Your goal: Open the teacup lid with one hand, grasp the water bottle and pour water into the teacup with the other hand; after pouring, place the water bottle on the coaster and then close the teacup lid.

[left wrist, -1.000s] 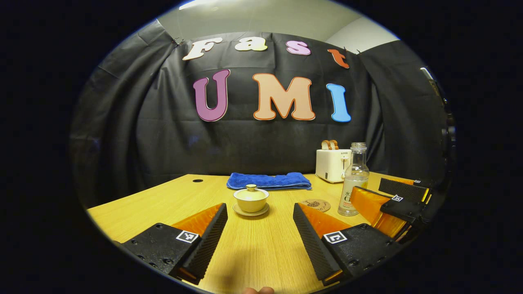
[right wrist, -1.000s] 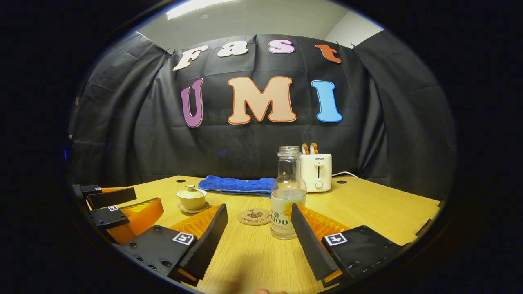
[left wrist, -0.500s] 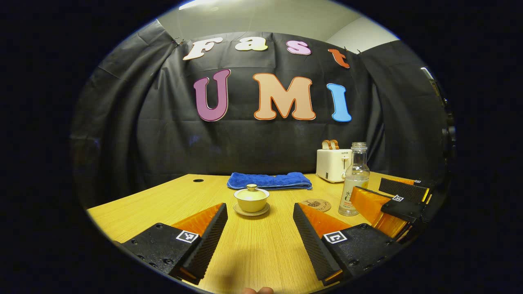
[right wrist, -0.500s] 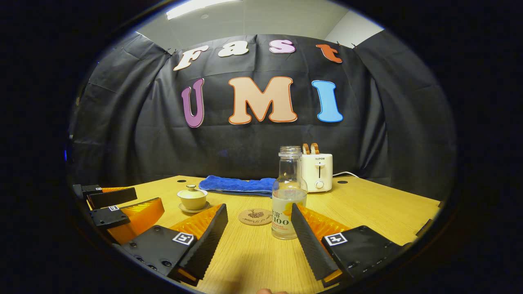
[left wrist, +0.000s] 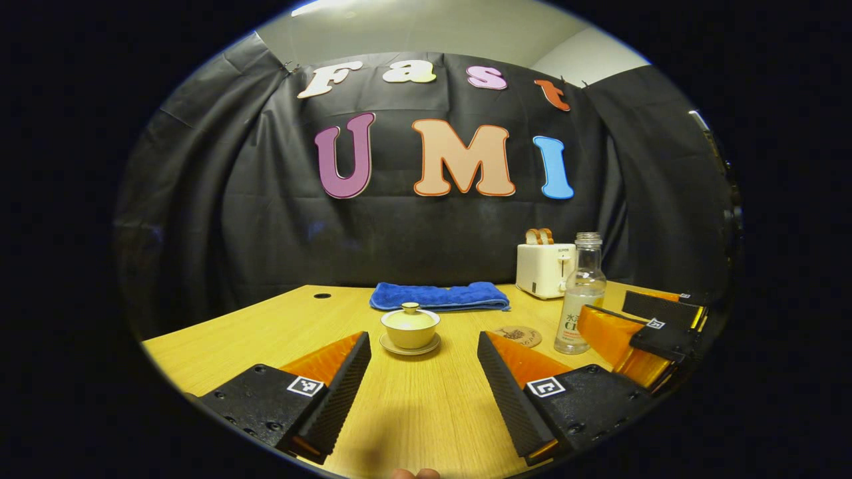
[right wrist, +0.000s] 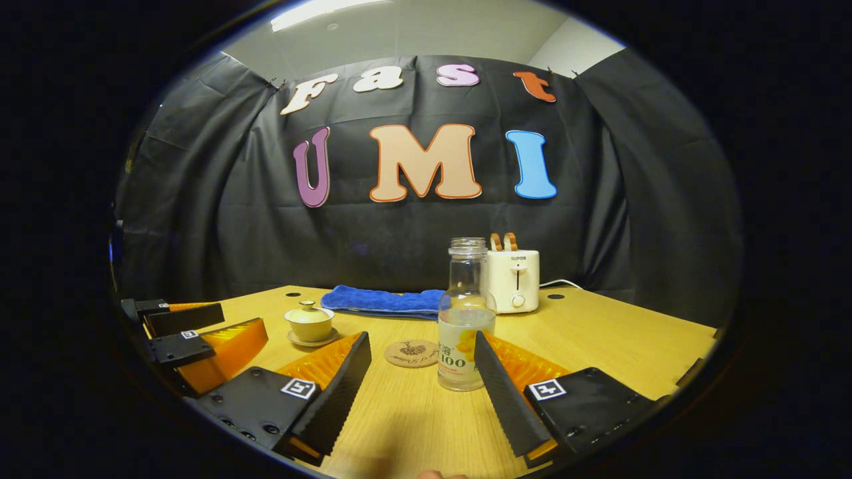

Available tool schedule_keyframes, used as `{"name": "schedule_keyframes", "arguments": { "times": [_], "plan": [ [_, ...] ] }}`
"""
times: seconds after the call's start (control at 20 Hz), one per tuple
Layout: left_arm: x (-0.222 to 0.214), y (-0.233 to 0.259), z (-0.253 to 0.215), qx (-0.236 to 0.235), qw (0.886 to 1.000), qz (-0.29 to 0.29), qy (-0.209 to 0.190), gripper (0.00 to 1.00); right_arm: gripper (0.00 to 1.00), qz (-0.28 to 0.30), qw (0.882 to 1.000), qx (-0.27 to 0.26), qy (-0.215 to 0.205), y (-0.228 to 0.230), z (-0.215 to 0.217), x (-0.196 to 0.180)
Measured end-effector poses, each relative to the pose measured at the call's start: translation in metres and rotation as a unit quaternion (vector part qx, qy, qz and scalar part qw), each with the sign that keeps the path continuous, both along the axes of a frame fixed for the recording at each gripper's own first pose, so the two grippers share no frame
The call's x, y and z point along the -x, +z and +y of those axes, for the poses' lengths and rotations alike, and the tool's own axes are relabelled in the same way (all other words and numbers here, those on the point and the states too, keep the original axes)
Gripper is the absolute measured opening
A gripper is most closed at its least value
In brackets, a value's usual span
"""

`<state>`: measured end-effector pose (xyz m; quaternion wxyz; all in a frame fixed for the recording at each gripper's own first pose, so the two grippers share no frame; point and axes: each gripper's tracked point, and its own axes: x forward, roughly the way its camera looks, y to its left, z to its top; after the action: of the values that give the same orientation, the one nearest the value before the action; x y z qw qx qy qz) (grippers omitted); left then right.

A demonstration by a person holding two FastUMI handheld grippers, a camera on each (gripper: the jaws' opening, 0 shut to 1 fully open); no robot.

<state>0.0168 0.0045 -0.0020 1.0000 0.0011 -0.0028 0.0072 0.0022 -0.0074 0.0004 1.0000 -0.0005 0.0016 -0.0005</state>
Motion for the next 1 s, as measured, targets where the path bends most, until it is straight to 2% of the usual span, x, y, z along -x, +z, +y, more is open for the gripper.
{"name": "schedule_keyframes", "arguments": {
  "times": [0.35,0.65,0.7,0.8,0.9,1.0],
  "plan": [
    [-0.078,-0.001,0.013,-0.002,1.000,0.000,0.004,0.94,0.95,-0.001,1.000,0.000,-0.009,0.001,-0.009,-0.003],
    [-0.135,-0.002,0.024,-0.002,1.000,0.001,0.023,0.94,0.96,-0.001,1.000,0.000,-0.025,0.002,-0.025,-0.009],
    [-0.142,-0.002,0.026,-0.002,1.000,0.003,0.026,0.94,0.99,-0.001,1.000,0.001,-0.029,0.001,-0.029,-0.011],
    [-0.155,-0.006,0.030,-0.003,0.999,0.013,0.036,0.94,0.96,-0.002,0.999,0.001,-0.037,0.001,-0.038,-0.013],
    [-0.167,-0.016,0.029,-0.003,0.999,0.039,0.036,0.94,0.99,-0.002,0.999,0.001,-0.045,0.001,-0.045,-0.015],
    [-0.175,-0.023,0.028,-0.005,0.998,0.061,0.029,0.94,0.96,-0.002,0.999,0.001,-0.049,0.002,-0.050,-0.016]
  ]
}}
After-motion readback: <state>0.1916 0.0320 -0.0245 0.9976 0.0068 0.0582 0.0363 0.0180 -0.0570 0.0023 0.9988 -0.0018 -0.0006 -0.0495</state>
